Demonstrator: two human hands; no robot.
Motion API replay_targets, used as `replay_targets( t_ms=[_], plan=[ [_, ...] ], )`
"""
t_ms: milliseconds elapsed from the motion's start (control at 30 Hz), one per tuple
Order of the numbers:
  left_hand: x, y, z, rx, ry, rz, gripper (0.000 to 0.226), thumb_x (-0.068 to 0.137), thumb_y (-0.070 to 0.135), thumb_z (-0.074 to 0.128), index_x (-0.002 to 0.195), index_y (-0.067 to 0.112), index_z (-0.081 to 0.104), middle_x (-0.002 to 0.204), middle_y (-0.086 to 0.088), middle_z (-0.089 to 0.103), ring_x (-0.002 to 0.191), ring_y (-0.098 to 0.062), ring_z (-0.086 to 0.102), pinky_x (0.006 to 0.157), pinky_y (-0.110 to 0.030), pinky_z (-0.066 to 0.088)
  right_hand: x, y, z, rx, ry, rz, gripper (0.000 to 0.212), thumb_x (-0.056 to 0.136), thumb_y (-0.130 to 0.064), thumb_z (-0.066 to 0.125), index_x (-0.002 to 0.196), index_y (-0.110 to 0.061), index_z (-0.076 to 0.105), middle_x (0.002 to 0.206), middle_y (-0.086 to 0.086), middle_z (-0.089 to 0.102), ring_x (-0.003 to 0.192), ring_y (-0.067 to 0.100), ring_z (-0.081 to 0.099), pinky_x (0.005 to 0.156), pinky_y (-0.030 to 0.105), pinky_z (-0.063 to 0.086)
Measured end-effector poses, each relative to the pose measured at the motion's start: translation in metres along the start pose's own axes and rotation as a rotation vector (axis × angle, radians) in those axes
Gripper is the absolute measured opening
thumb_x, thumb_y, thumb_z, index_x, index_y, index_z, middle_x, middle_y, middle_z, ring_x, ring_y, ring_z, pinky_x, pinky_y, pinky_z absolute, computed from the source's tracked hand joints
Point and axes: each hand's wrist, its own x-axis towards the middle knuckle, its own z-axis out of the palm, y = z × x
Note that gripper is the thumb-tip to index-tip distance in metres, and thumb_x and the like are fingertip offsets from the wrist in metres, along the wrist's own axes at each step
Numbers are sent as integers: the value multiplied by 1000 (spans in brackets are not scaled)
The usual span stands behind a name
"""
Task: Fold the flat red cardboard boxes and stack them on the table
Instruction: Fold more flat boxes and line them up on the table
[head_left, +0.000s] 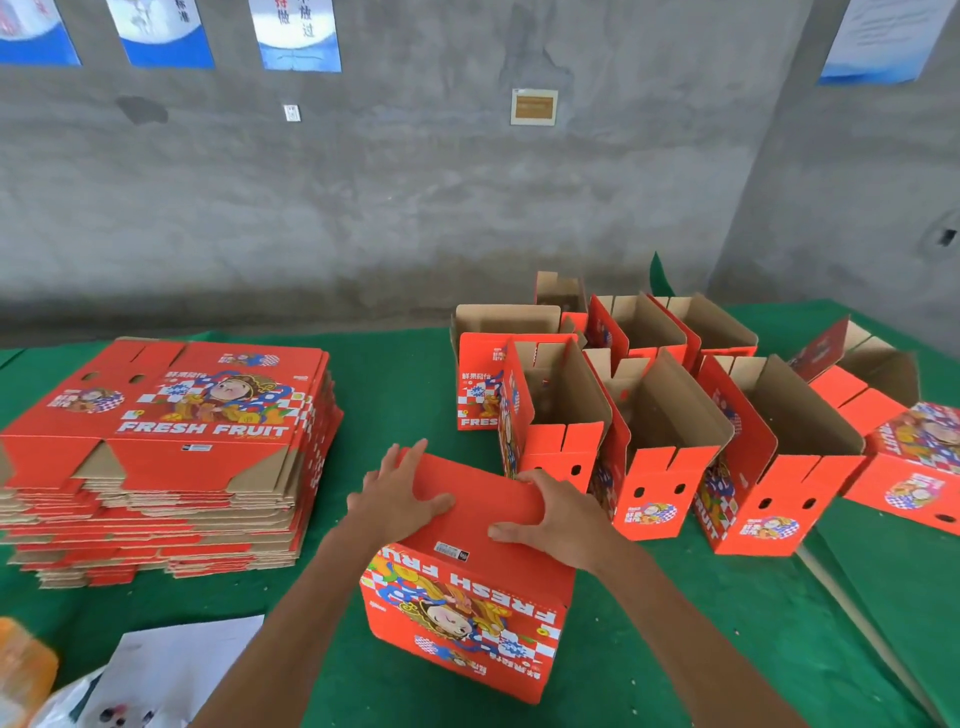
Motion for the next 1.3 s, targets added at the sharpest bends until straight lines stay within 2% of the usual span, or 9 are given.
replay_targets(
  t_ms=[233,400,467,533,667,867,1033,1133,1300],
  plan=[
    [-1,9,12,190,30,-31,107,80,70,68,161,47,1,171,0,-8,151,-38,20,114,-60,31,13,0,9,-375,22,20,95,78,-81,64,152,-30,35,146,-1,50,137,25,43,109,49,38],
    [-5,-2,12,57,100,4,65,97,64,24,160,46,19,173,4,5,151,-32,25,117,-58,26,1,8,-1,385,266,12,55,91,-72,51,112,-25,72,113,-13,70,111,9,64,88,20,48],
    [-7,-7,11,78,120,-59,65,100,68,18,161,45,16,173,2,6,152,-33,26,115,-59,29,1,10,-3,417,384,129,71,99,-68,29,86,-10,68,89,3,71,91,20,68,81,31,51],
    [-7,-13,10,95,145,-121,70,100,72,16,162,40,13,172,-2,10,152,-35,27,114,-59,31,0,16,-1,366,311,302,78,104,-63,14,73,-8,58,73,11,61,72,28,61,81,40,54],
    [-8,-36,1,15,184,-234,75,99,75,17,163,36,11,171,-8,16,151,-37,27,116,-60,32,-1,20,22,528,-215,589,82,101,-75,12,112,-11,61,110,17,68,91,29,70,78,38,60],
    [-20,-70,-6,-44,187,-261,79,90,88,18,159,51,6,168,-14,17,152,-42,24,118,-64,30,13,-8,40,580,-266,669,87,95,-83,23,124,-9,59,103,16,70,84,25,70,67,32,57],
    [-43,-81,-12,-168,241,-244,90,77,97,34,156,59,12,165,-15,18,150,-46,27,115,-64,30,10,-24,21,674,-337,536,76,94,-81,33,125,-16,58,106,18,71,74,24,74,65,30,58],
    [-56,-91,-14,-493,375,-224,86,72,101,35,149,61,32,162,-14,25,151,-42,25,120,-63,25,7,-33,6,738,-327,343,64,91,-77,51,136,-31,53,105,13,72,67,22,70,64,30,57],
    [-60,-105,-18,-1010,459,-223,92,87,88,25,151,26,48,157,-13,45,147,-34,38,122,-59,29,6,-58,-8,558,-151,-30,70,78,-70,72,138,-49,43,104,13,73,74,26,77,71,36,64]
  ],
)
